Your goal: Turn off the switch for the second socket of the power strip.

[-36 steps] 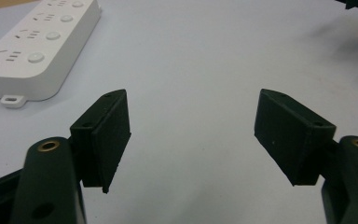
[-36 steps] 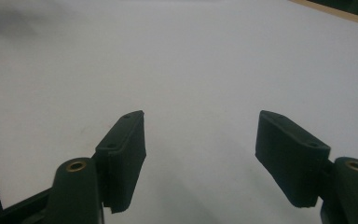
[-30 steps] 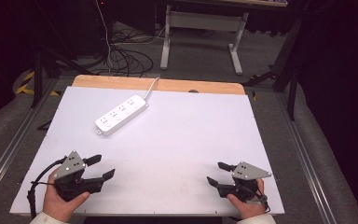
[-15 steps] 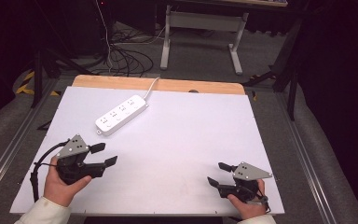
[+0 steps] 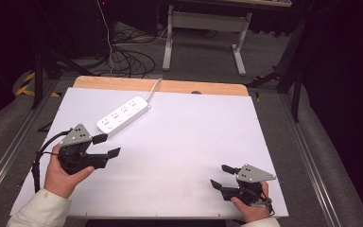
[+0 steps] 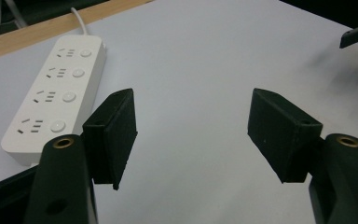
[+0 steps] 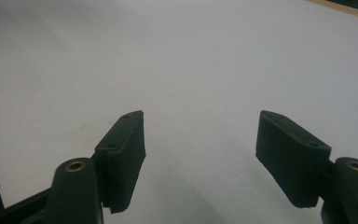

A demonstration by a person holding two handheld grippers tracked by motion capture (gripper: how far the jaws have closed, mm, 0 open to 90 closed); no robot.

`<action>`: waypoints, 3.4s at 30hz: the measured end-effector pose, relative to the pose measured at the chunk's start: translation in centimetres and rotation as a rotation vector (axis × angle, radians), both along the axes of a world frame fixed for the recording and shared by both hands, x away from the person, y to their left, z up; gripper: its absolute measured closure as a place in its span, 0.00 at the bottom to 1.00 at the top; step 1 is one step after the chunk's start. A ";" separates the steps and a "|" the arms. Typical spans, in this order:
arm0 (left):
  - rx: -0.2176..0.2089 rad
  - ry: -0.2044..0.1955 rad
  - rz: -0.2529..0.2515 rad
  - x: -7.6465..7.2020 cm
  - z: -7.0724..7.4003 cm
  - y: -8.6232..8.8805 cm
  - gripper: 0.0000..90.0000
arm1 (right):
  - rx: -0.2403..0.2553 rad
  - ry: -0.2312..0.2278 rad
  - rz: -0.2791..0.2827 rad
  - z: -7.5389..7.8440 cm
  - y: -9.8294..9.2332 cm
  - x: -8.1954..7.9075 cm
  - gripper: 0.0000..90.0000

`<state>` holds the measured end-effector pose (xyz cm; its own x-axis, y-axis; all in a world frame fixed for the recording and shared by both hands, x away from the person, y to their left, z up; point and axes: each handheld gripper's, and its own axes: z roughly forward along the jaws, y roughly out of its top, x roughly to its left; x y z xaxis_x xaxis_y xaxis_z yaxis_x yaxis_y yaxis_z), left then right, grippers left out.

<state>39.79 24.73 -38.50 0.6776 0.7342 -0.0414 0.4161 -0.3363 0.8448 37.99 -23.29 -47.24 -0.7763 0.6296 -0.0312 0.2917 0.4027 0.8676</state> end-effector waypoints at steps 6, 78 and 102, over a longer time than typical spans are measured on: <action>0.003 0.009 -0.004 0.7 0.3 -0.2 0.36 | 0.003 -0.002 0.002 0.0 0.0 0.0 0.37; -0.041 0.123 0.104 17.9 -4.9 -0.7 1.00 | 0.034 0.027 -0.020 -0.5 -1.4 -1.0 0.34; -0.054 0.111 0.189 18.6 -8.0 -1.4 1.00 | 0.046 0.024 -0.005 -0.5 -1.5 -1.3 0.34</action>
<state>58.40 23.37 -46.51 0.5172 0.8424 -0.1510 0.5588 -0.1987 0.8052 36.70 -24.82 -47.73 -0.7734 0.6337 0.0160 0.3143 0.3615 0.8778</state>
